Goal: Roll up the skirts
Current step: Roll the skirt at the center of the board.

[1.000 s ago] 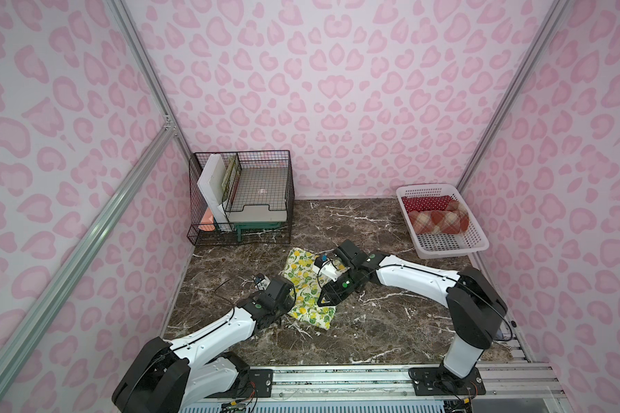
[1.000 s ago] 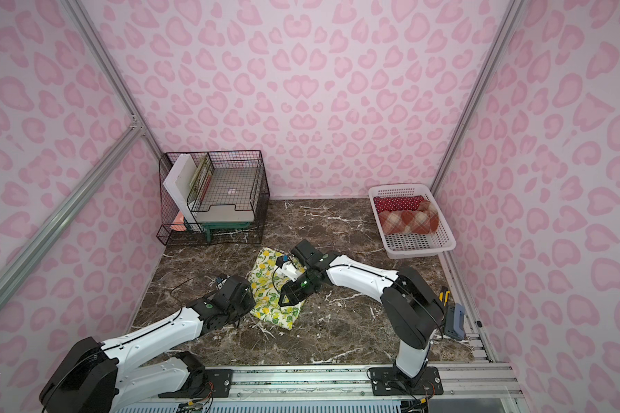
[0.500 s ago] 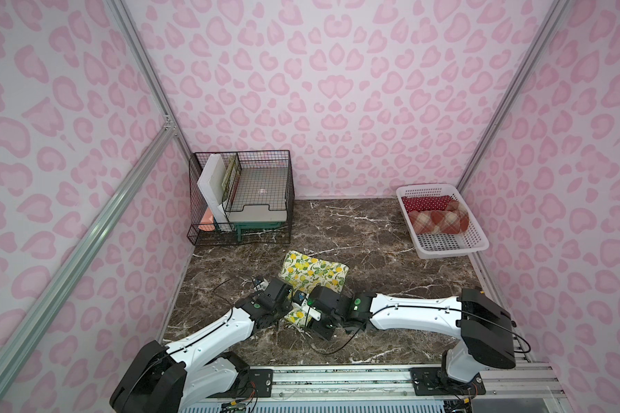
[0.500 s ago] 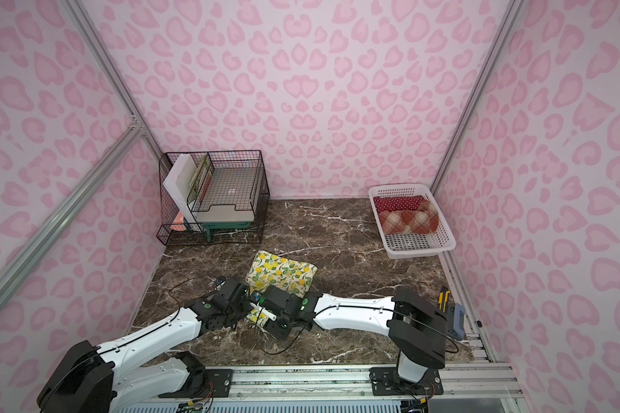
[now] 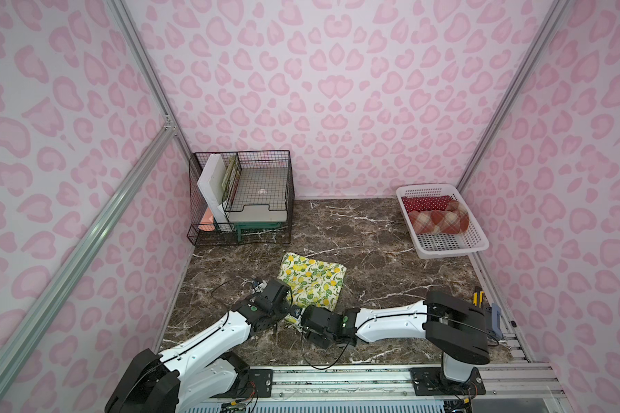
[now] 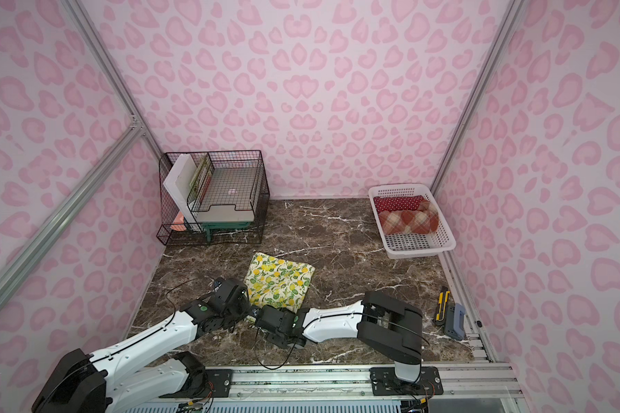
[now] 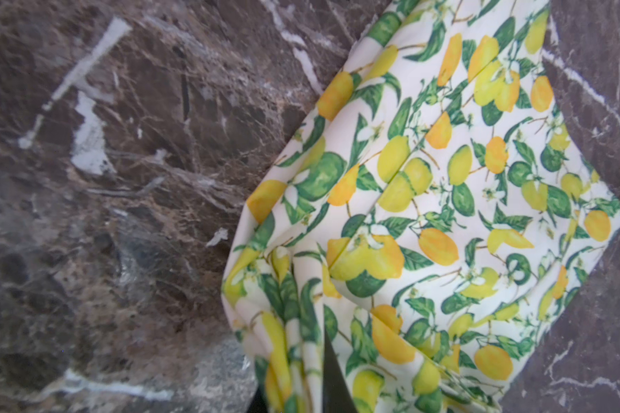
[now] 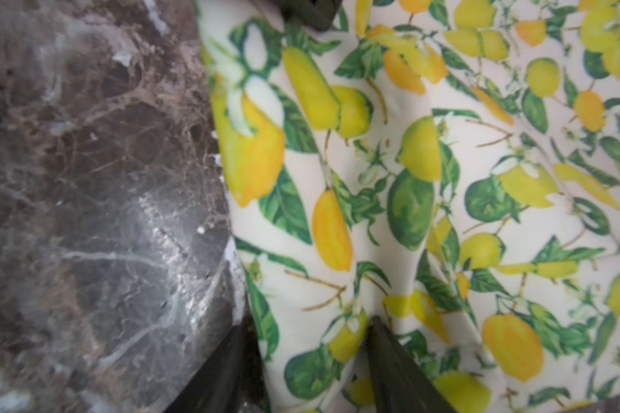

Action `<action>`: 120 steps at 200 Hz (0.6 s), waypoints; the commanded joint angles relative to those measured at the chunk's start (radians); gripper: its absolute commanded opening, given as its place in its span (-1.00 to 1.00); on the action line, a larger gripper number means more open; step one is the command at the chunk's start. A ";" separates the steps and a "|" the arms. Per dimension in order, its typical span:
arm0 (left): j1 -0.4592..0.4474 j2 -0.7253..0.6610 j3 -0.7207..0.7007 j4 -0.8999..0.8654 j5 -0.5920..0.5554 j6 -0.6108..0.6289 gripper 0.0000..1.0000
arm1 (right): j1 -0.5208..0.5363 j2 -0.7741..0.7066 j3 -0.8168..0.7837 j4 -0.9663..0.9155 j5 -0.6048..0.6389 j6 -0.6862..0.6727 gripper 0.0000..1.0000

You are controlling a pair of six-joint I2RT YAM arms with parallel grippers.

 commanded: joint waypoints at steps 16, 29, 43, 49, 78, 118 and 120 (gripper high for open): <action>0.003 -0.033 -0.006 -0.015 0.031 0.012 -1.00 | -0.001 0.077 0.021 -0.087 0.084 0.013 -0.29; 0.007 -0.034 -0.011 -0.007 0.039 0.013 -1.00 | -0.003 0.086 0.023 -0.108 0.075 0.016 -0.72; 0.011 -0.030 -0.014 -0.004 0.047 0.013 -1.00 | -0.003 0.081 0.023 -0.128 0.029 0.005 -1.00; 0.015 -0.029 -0.014 0.002 0.054 0.018 -1.00 | -0.002 0.078 0.028 -0.144 -0.003 -0.007 -1.00; 0.056 -0.001 0.025 -0.032 0.085 0.057 -0.96 | -0.048 0.054 0.062 -0.218 -0.404 -0.057 -1.00; 0.118 -0.072 0.054 -0.109 0.084 0.093 0.14 | -0.242 0.096 0.113 -0.166 -1.111 0.074 -1.00; 0.120 -0.080 0.054 -0.114 0.081 0.095 0.18 | -0.247 0.099 0.117 -0.164 -1.118 0.082 -1.00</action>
